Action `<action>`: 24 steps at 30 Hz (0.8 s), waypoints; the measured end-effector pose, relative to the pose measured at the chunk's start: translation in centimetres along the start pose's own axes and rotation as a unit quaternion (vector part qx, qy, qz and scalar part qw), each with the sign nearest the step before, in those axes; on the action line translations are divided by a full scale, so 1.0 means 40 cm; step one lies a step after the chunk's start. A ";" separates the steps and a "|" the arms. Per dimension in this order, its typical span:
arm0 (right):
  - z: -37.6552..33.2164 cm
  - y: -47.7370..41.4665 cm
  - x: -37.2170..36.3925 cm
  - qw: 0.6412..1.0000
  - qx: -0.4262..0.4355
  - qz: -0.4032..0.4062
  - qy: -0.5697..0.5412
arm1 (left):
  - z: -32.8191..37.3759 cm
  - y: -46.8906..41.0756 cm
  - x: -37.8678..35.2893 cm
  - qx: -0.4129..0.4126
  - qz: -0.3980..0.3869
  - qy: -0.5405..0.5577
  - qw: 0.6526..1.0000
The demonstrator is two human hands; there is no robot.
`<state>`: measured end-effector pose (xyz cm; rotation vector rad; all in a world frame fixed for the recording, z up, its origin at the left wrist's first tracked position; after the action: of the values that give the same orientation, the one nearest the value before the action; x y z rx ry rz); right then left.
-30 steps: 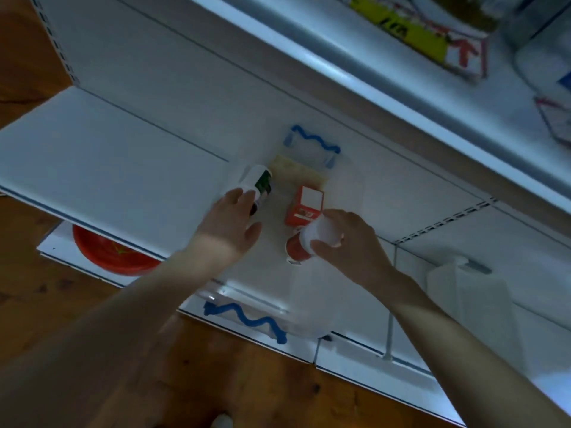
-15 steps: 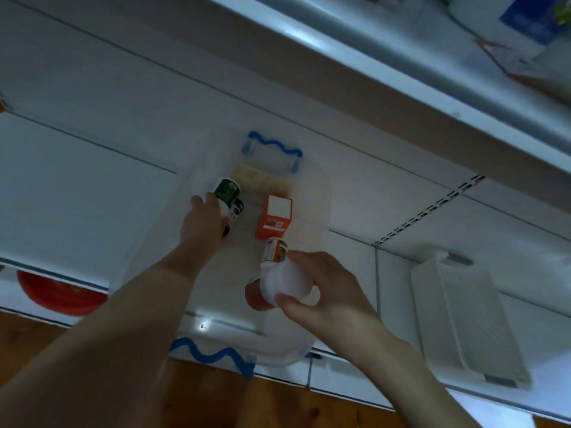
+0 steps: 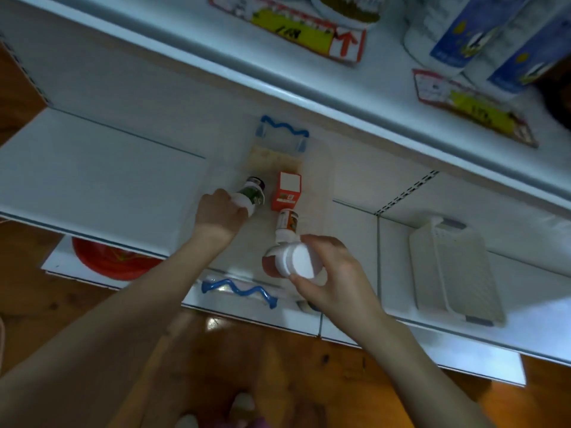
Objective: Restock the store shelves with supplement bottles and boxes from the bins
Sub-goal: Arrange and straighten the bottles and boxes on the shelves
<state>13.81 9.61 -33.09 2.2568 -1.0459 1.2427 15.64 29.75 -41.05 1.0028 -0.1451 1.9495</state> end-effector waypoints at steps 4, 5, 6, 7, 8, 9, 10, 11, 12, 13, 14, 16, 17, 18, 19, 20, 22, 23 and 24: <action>-0.101 0.082 0.076 1.000 -0.011 -0.004 0.001 | 0.024 0.172 0.103 -0.020 0.020 0.084 0.996; -0.120 0.100 0.098 1.000 -0.015 -0.003 -0.001 | 0.032 0.214 0.126 -0.016 0.017 0.099 0.995; -0.120 0.113 0.107 1.000 -0.023 -0.003 -0.007 | 0.030 0.239 0.128 -0.010 0.020 0.116 0.993; -0.136 0.128 0.133 0.999 -0.031 -0.004 -0.010 | 0.034 0.271 0.146 -0.007 0.023 0.129 0.991; -0.166 0.142 0.171 0.999 -0.040 -0.007 -0.018 | 0.046 0.313 0.180 -0.009 0.026 0.144 0.989; -0.196 0.160 0.209 0.998 -0.056 -0.011 -0.035 | 0.055 0.355 0.214 -0.016 0.029 0.158 0.987; -0.227 0.178 0.245 0.996 -0.067 -0.013 -0.054 | 0.065 0.394 0.247 -0.030 0.033 0.172 0.984; -0.255 0.194 0.279 0.995 -0.074 -0.012 -0.062 | 0.075 0.429 0.281 -0.044 0.037 0.180 0.982; -0.282 0.204 0.313 0.994 -0.080 -0.009 -0.067 | 0.085 0.459 0.310 -0.062 0.042 0.183 0.980; -0.303 0.212 0.343 0.994 -0.087 -0.003 -0.069 | 0.096 0.486 0.337 -0.076 0.044 0.181 0.979; -0.322 0.219 0.371 0.993 -0.093 0.008 -0.068 | 0.105 0.510 0.360 -0.094 0.044 0.176 0.979; -0.351 0.236 0.425 0.992 -0.094 0.046 -0.067 | 0.134 0.553 0.406 -0.131 0.047 0.161 0.977; -0.360 0.245 0.450 0.991 -0.096 0.068 -0.070 | 0.153 0.569 0.428 -0.149 0.050 0.160 0.975; -0.370 0.255 0.475 0.988 -0.102 0.085 -0.075 | 0.173 0.582 0.448 -0.167 0.053 0.160 0.971; -0.375 0.267 0.499 0.985 -0.112 0.099 -0.081 | 0.194 0.595 0.468 -0.185 0.055 0.163 0.967; -0.379 0.277 0.522 0.982 -0.122 0.112 -0.086 | 0.217 0.604 0.486 -0.205 0.057 0.166 0.963; -0.383 0.303 0.569 0.975 -0.145 0.138 -0.102 | 0.263 0.619 0.515 -0.244 0.053 0.172 0.953; -0.381 0.318 0.593 0.971 -0.156 0.149 -0.107 | 0.287 0.625 0.523 -0.261 0.051 0.172 0.948; -0.379 0.334 0.617 0.967 -0.165 0.159 -0.110 | 0.312 0.631 0.528 -0.280 0.052 0.171 0.943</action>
<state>3.58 -0.65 -4.66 2.0518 -1.6168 0.8545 -1.77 23.52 -11.10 0.2828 -0.5299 1.9787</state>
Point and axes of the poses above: each hand's wrist, its own y-axis away from the middle knuckle, its own x-axis out of the back of the hand, z = x × y, the point moved 1 cm from there along -y, towards the middle knuckle, and after that the axes turned 2 degrees about -y, right-handed, at the moved point
